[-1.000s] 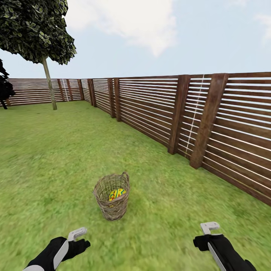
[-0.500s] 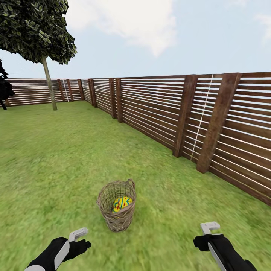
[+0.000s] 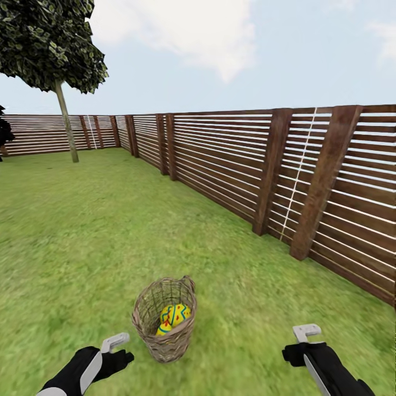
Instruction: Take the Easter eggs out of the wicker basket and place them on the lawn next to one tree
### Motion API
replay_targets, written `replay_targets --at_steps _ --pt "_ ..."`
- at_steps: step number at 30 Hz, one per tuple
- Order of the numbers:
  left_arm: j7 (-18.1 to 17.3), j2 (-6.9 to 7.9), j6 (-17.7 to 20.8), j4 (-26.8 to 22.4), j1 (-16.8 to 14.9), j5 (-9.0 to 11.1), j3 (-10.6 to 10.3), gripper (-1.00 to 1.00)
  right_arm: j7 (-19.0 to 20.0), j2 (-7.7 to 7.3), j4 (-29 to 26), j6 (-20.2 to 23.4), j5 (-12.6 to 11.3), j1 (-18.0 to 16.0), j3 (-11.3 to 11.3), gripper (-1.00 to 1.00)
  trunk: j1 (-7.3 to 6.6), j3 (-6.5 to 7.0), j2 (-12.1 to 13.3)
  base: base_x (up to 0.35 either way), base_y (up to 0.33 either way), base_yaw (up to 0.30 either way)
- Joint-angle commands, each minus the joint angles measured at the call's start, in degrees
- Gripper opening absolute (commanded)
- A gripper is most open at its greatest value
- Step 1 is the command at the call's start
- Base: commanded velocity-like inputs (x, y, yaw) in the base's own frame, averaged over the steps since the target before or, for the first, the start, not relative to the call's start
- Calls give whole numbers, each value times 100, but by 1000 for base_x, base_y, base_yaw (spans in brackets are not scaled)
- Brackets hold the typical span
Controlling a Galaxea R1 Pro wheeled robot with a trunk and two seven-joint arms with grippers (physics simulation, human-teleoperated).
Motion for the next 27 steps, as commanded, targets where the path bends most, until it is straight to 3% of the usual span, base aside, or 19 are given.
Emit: replay_targets --at_steps 1,7,15,27 --pt "-20 -2 40 -10 1 3 42 100 -29 -5 -5 25 -23 -4 32 100 3 -6 -3 338 -19 -232" --pt "-20 5 41 -18 2 3 48 100 -29 -4 -5 23 -19 0 65 100 3 -6 -3 338 -5 -253" --pt "-5 65 43 -60 1 3 61 100 -29 -4 3 26 -20 -2 67 100 3 -6 -3 321 0 -31" --pt "-3 170 76 -89 -3 3 83 100 -29 -4 9 19 -20 -4 67 100 3 -6 -3 50 12 0"
